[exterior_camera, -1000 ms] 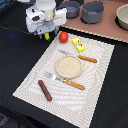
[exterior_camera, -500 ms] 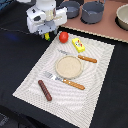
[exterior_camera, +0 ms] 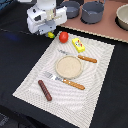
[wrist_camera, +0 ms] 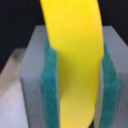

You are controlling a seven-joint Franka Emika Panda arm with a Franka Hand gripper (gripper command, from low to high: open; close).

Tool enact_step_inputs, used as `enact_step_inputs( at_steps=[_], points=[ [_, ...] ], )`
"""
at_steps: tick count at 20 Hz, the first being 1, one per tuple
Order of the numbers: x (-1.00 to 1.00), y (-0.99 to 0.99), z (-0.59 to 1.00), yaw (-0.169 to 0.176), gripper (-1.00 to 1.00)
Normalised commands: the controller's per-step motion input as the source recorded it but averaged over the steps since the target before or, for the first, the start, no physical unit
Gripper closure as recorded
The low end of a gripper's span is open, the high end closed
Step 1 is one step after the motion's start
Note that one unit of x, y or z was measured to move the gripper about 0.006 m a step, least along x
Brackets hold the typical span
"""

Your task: Interact with the objects in diverse but meaningful ways.

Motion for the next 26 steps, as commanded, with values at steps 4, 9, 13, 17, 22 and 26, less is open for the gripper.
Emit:
enact_step_inputs(
  at_steps=[4, 9, 13, 17, 22, 26],
  points=[
    [0.06, -0.72, 0.71, 0.032, 1.0],
    [0.54, -0.77, 0.5, 0.005, 1.0],
    [0.82, -0.52, 0.41, 0.0, 1.0],
    [0.89, -0.43, 0.47, -0.012, 1.0],
    [0.93, -0.4, 0.68, -0.027, 1.0],
    [0.93, -0.39, 0.7, -0.03, 1.0]
  ],
)
